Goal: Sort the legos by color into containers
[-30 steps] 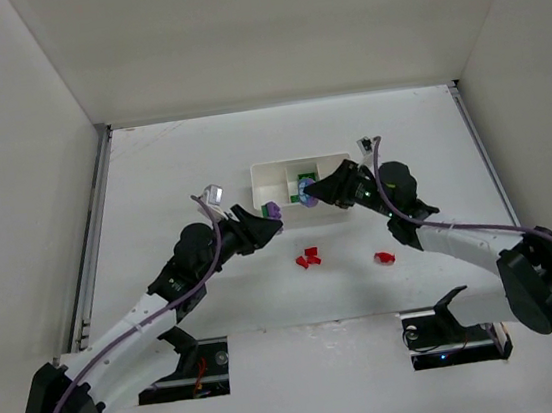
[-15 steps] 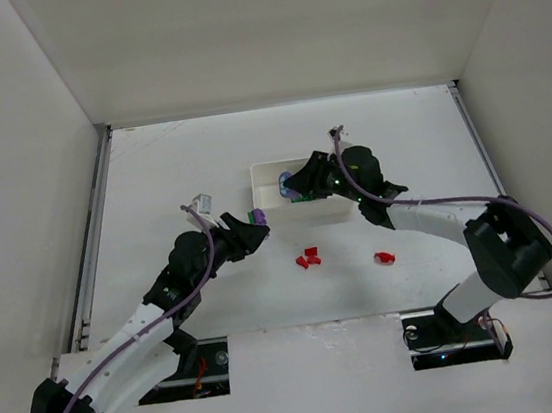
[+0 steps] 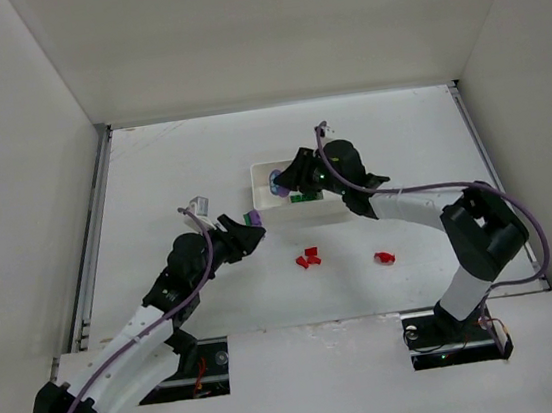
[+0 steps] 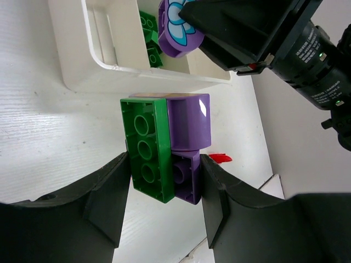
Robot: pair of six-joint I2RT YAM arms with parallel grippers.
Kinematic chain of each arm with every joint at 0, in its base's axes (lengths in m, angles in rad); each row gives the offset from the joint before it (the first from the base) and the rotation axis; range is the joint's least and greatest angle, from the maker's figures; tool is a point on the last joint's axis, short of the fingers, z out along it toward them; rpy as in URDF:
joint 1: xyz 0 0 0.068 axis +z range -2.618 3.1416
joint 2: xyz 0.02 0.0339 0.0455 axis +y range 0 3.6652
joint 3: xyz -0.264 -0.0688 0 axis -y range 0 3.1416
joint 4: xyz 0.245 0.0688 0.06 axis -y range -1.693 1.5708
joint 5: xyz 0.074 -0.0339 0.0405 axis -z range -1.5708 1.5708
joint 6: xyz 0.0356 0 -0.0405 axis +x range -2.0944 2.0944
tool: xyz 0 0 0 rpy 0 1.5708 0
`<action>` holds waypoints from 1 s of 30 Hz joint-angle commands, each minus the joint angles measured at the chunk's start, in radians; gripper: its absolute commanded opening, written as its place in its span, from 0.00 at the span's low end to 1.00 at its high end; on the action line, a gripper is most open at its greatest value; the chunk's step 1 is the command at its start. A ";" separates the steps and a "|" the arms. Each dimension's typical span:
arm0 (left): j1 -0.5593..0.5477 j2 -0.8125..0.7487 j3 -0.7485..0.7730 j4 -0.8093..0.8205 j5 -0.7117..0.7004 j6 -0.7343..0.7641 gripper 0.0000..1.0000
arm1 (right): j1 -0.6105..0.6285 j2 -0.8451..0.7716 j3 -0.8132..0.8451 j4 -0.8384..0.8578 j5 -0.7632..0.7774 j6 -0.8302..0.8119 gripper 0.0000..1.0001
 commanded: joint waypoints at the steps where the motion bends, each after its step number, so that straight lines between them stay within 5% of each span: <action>1: 0.023 -0.004 0.029 0.045 -0.009 0.032 0.27 | 0.024 0.025 0.082 -0.009 0.020 0.002 0.40; 30: 0.181 -0.128 0.035 -0.035 0.028 0.037 0.27 | 0.073 0.097 0.183 -0.091 0.109 -0.042 0.42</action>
